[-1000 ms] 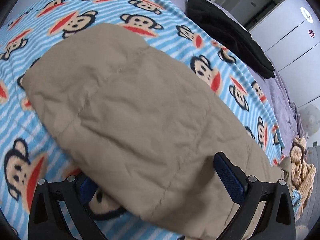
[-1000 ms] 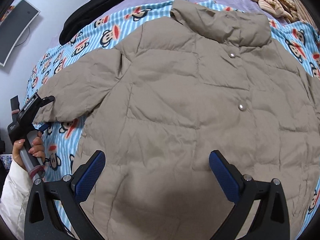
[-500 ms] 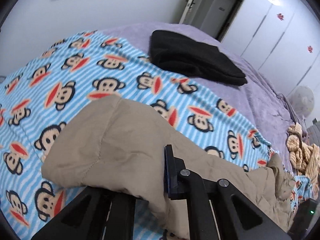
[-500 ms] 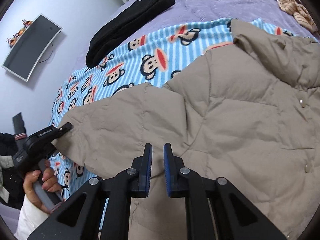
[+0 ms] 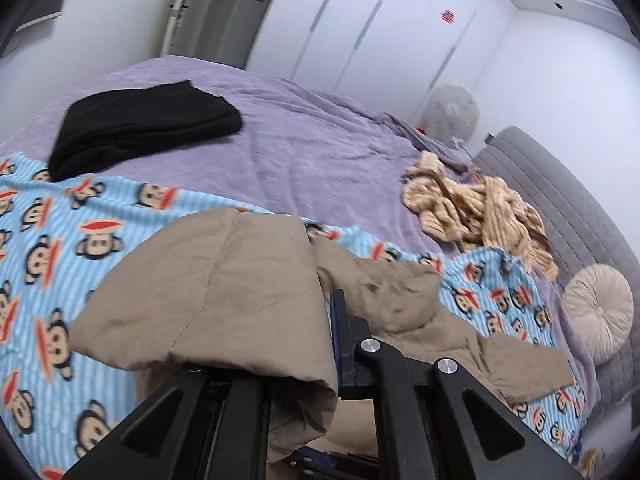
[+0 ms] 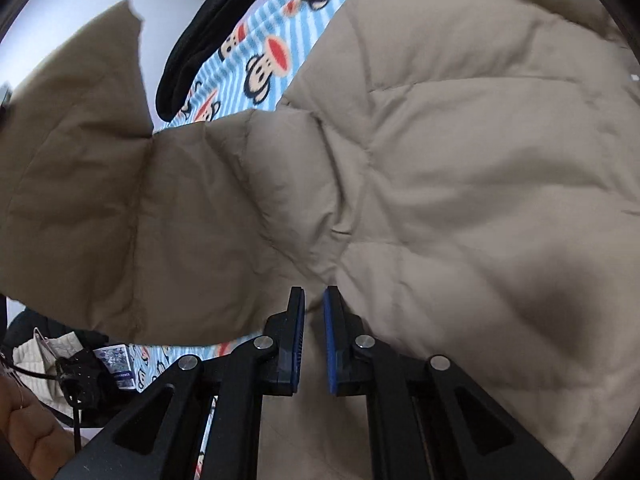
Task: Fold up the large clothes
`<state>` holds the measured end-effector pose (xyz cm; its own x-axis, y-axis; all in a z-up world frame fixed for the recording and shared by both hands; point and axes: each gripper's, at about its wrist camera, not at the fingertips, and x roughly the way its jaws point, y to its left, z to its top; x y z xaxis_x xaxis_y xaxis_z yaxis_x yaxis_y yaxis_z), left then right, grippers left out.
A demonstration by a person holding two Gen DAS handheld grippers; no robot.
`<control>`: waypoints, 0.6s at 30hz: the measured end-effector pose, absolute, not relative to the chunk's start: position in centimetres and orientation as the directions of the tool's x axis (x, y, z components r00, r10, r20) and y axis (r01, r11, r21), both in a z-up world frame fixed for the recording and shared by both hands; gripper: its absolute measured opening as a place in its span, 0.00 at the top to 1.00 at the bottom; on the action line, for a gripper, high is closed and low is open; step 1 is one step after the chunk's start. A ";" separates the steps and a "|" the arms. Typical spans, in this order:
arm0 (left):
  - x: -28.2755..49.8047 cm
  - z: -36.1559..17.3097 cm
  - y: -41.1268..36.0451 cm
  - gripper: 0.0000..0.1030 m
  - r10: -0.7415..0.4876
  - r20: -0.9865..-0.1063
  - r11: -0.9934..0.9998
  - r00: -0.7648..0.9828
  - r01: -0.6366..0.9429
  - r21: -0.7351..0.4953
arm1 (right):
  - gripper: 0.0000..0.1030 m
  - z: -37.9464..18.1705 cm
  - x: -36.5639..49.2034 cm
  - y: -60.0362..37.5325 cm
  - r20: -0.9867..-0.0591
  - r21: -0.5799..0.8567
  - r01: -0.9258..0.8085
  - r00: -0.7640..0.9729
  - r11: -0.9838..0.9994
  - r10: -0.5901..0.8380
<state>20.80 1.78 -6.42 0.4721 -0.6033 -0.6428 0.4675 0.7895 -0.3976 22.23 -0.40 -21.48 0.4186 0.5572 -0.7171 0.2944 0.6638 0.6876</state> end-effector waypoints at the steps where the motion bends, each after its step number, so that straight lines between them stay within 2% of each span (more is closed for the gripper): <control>1: 20.0 -6.8 -0.5 0.90 -0.616 -0.649 0.773 0.447 0.503 -0.387 | 0.91 -20.8 20.9 -1.9 -0.725 0.676 0.302 0.435 0.672 0.534; 3: 18.3 -8.4 -4.9 0.90 -0.613 -0.675 0.751 0.412 0.570 -0.335 | 0.91 -19.8 18.0 -5.2 -0.763 0.622 0.329 0.457 0.711 0.456; 7: 15.4 -15.0 -11.2 0.90 -0.499 -0.798 0.752 0.338 0.627 -0.204 | 0.91 -18.9 12.7 -11.9 -0.832 0.508 0.416 0.463 0.754 0.304; 10: 14.1 -19.3 -12.4 0.90 -0.420 -0.861 0.775 0.287 0.607 -0.175 | 0.91 -19.6 9.8 -15.8 -0.866 0.453 0.474 0.435 0.755 0.247; 12: 13.5 -20.2 -12.0 0.90 -0.388 -0.871 0.787 0.301 0.600 -0.144 | 0.91 -20.5 8.6 -17.5 -0.874 0.447 0.500 0.421 0.742 0.243; 14: 13.2 -19.8 -11.8 0.82 -0.380 -0.869 0.789 0.316 0.602 -0.126 | 0.91 -21.2 8.0 -18.2 -0.873 0.453 0.509 0.421 0.732 0.248; 15: 13.1 -19.5 -11.7 0.63 -0.381 -0.868 0.787 0.317 0.605 -0.124 | 0.91 -21.5 8.0 -18.4 -0.868 0.464 0.507 0.426 0.727 0.256; 16: 13.2 -19.0 -11.6 0.33 -0.383 -0.866 0.787 0.322 0.605 -0.123 | 0.91 -21.9 8.6 -18.1 -0.865 0.470 0.505 0.429 0.724 0.262; 17: 13.2 -18.5 -11.4 0.20 -0.385 -0.860 0.790 0.336 0.602 -0.119 | 0.91 -22.1 8.8 -18.1 -0.863 0.473 0.503 0.430 0.724 0.265; 18: 13.2 -17.9 -11.2 0.12 -0.385 -0.850 0.795 0.360 0.597 -0.108 | 0.91 -22.2 9.2 -18.0 -0.863 0.471 0.499 0.429 0.727 0.265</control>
